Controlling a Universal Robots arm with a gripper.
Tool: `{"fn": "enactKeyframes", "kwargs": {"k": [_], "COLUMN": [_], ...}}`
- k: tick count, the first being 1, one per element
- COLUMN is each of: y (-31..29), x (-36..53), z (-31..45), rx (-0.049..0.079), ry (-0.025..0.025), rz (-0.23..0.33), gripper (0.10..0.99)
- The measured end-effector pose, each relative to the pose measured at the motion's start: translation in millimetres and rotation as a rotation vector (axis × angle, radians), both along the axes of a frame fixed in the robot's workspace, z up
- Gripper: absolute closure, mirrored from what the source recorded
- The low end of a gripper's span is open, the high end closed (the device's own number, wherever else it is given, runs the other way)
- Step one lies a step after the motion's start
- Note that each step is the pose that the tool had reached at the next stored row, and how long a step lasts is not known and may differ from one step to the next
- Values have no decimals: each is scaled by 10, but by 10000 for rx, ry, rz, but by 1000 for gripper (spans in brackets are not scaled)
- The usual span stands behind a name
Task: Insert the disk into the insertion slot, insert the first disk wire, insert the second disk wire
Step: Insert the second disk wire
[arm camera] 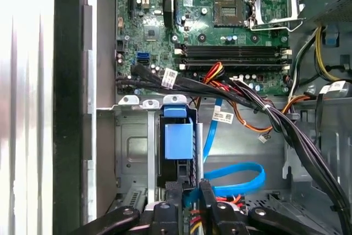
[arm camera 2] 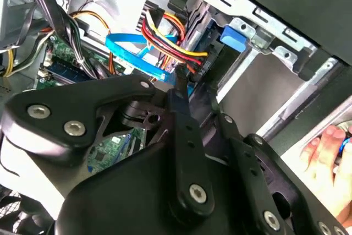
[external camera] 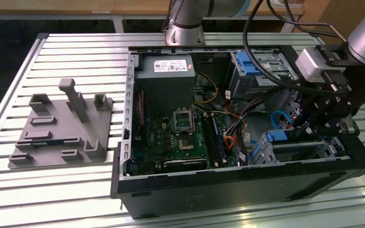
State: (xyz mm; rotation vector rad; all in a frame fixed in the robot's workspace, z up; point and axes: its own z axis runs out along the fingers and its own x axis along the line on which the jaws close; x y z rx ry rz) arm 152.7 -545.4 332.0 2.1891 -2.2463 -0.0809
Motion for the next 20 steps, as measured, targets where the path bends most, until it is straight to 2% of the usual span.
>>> {"fn": "enactKeyframes", "kwargs": {"k": [4,11,12,14,15,16,18,19,20], "y": [3,18,19,19,18,19,23,30,31], "x": [0,0,0,0,0,0,0,0,0], "z": [133,449,478,497,500,506,528,587,601], "rx": [-3,-5,-4,-2,-1,-3,-6,-11,-11], "ry": [0,-2,-2,-2,-2,-1,-2,-2,-2], "rz": [-1,-2,-2,-24,-41,-58,-100,-149,-158], "gripper": [792,808,808,937,937,980,980,980,980]}}
